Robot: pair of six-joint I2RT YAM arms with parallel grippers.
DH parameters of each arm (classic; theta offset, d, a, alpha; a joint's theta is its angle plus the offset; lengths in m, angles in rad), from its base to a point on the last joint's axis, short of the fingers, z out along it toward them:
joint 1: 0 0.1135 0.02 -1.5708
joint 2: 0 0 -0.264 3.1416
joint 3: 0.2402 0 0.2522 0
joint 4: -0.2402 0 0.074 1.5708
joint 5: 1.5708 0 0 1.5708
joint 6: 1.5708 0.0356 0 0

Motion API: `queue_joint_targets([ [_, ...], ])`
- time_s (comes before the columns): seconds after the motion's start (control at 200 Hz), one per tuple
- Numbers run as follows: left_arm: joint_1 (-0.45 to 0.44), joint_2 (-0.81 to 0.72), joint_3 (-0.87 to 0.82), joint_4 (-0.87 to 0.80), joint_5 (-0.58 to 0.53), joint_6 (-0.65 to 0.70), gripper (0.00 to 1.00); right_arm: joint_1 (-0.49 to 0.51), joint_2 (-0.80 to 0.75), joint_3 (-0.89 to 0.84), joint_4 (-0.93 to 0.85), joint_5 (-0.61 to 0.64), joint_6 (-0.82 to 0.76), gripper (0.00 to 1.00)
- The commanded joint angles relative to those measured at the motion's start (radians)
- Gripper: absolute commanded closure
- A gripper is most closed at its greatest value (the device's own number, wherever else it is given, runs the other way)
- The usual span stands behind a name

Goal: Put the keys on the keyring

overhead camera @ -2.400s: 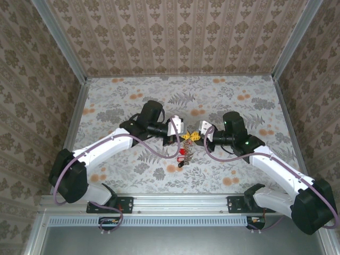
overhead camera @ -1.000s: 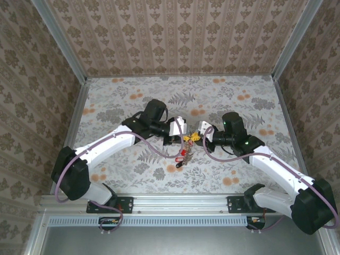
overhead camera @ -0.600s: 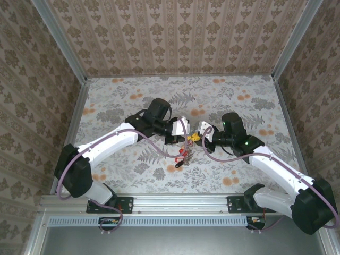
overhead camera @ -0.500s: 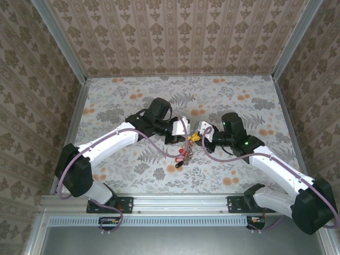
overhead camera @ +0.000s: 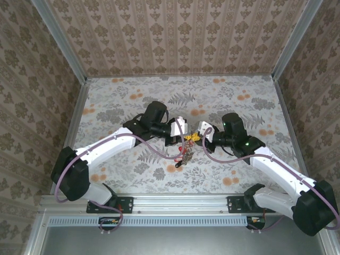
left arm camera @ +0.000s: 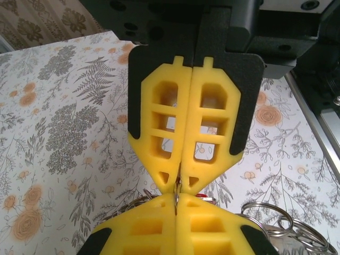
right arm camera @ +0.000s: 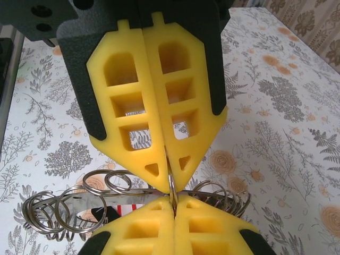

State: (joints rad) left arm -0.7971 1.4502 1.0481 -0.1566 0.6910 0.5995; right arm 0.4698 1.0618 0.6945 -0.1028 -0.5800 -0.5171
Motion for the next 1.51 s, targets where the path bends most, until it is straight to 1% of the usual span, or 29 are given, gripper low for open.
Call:
queue_joint_targets([
  [0.0,-0.003,-0.031,0.000,0.079,-0.008,-0.084,1.00,0.004,-0.019,-0.001,0.044,-0.042,0.016,1.00],
  [0.155,-0.020,-0.032,-0.003,0.092,-0.041,-0.092,1.00,0.004,0.004,0.002,0.055,-0.073,0.020,1.00],
  [0.175,-0.020,-0.031,-0.004,0.098,-0.073,-0.099,1.00,0.004,0.009,0.003,0.053,-0.072,0.019,1.00],
  [0.245,-0.024,-0.031,0.003,0.099,-0.094,-0.121,1.00,0.005,0.029,0.011,0.045,-0.069,0.016,1.00],
  [0.345,-0.022,-0.031,0.005,0.119,-0.081,-0.156,1.00,0.005,0.044,0.008,0.064,-0.075,0.029,1.00],
  [0.505,-0.023,-0.014,0.006,0.147,-0.082,-0.175,1.00,0.004,0.064,0.013,0.092,-0.079,0.054,1.00],
  [0.83,-0.029,-0.005,-0.021,0.248,-0.127,-0.251,1.00,0.003,0.090,0.015,0.126,-0.075,0.078,1.00],
  [1.005,-0.045,0.015,-0.010,0.256,-0.175,-0.270,1.00,0.003,0.091,0.000,0.158,-0.074,0.079,1.00],
  [1.245,-0.060,0.047,0.006,0.285,-0.192,-0.312,1.00,0.003,0.063,-0.026,0.166,-0.049,0.068,0.98],
  [1.5,-0.062,0.059,0.016,0.289,-0.193,-0.310,1.00,0.003,0.065,-0.032,0.166,-0.057,0.065,0.98],
])
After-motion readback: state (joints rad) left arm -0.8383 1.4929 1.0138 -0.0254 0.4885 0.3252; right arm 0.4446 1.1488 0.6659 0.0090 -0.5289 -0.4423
